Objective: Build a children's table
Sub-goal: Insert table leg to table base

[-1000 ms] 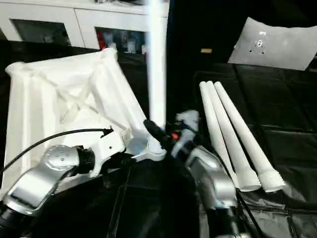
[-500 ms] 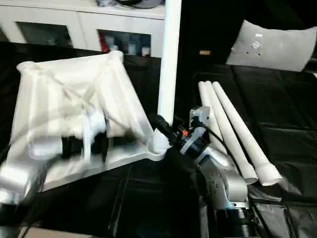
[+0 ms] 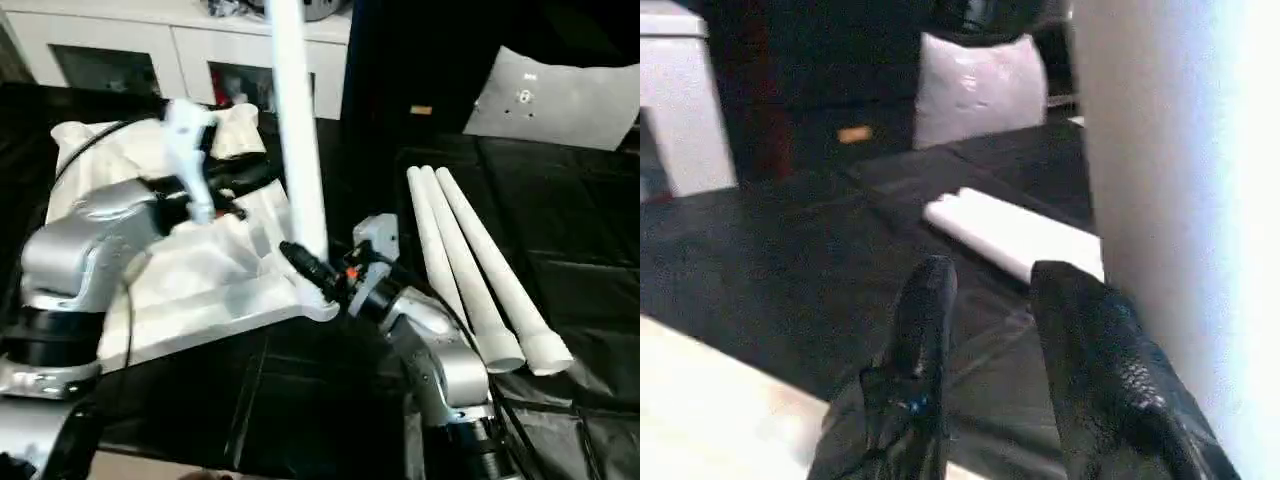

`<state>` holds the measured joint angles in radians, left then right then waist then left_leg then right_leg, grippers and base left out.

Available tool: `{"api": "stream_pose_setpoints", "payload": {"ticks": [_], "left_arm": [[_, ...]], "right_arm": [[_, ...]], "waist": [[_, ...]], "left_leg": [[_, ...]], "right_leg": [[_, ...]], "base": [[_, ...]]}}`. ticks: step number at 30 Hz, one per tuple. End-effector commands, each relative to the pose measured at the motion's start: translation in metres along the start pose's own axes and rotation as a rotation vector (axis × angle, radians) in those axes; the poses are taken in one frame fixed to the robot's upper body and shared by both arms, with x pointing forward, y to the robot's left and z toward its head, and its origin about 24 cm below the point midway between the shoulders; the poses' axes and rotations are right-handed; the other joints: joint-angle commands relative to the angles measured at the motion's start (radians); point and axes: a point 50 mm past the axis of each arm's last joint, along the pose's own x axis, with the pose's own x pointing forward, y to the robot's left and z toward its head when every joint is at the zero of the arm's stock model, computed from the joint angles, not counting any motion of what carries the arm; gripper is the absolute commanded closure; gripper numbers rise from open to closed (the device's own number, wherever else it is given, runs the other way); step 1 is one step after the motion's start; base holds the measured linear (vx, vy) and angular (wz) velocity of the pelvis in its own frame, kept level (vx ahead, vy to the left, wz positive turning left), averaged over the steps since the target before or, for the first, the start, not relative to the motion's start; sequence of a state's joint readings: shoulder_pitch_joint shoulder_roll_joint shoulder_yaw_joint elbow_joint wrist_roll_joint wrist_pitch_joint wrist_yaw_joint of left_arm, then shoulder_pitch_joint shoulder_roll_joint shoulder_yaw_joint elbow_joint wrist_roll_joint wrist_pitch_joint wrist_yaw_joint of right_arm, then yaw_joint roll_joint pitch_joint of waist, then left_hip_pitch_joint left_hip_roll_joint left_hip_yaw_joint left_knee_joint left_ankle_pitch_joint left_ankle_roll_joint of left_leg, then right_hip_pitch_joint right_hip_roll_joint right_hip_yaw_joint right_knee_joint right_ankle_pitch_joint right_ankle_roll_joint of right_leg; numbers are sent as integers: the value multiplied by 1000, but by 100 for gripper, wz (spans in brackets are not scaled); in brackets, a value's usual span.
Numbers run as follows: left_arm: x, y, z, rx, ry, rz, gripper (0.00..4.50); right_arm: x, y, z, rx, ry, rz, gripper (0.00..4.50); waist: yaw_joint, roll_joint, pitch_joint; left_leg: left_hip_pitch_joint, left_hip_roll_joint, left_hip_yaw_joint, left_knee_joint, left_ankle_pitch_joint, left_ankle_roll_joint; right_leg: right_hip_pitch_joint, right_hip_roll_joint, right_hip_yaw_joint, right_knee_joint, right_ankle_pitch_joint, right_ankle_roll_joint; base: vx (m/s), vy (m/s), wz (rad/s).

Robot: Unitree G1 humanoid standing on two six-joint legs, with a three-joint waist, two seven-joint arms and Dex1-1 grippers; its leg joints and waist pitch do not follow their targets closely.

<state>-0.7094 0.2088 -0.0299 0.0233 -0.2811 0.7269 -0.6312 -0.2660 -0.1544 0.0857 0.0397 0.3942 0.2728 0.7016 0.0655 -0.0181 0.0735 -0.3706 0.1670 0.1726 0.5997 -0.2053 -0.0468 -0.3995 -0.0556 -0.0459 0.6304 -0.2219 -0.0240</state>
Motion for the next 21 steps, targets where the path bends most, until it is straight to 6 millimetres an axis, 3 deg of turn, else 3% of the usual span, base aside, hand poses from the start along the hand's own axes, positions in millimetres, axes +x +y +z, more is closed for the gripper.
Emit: {"api": "stream_pose_setpoints", "payload": {"ticks": [1,7,21], "left_arm": [[7,-16,9,25,-12,-102,303],[8,-41,14,35,-10,-264,303],[11,-62,10,116,19,-364,303]], "right_arm": [[0,1,4,-39,-2,1,260],[-1,-5,2,-81,34,-37,260],[2,-12,-1,-127,92,-82,260]], "waist": [[7,6,-77],[8,3,-78],[5,2,-80]], "left_leg": [[5,57,-20,-55,20,88],[5,57,-19,-55,9,77],[6,56,-18,-52,9,70]], "right_leg": [[70,-87,52,-56,134,-270],[71,-87,52,-56,110,-275],[72,-84,51,-55,91,-259]], "base": [[0,0,0],[0,0,0],[0,0,0]]}}
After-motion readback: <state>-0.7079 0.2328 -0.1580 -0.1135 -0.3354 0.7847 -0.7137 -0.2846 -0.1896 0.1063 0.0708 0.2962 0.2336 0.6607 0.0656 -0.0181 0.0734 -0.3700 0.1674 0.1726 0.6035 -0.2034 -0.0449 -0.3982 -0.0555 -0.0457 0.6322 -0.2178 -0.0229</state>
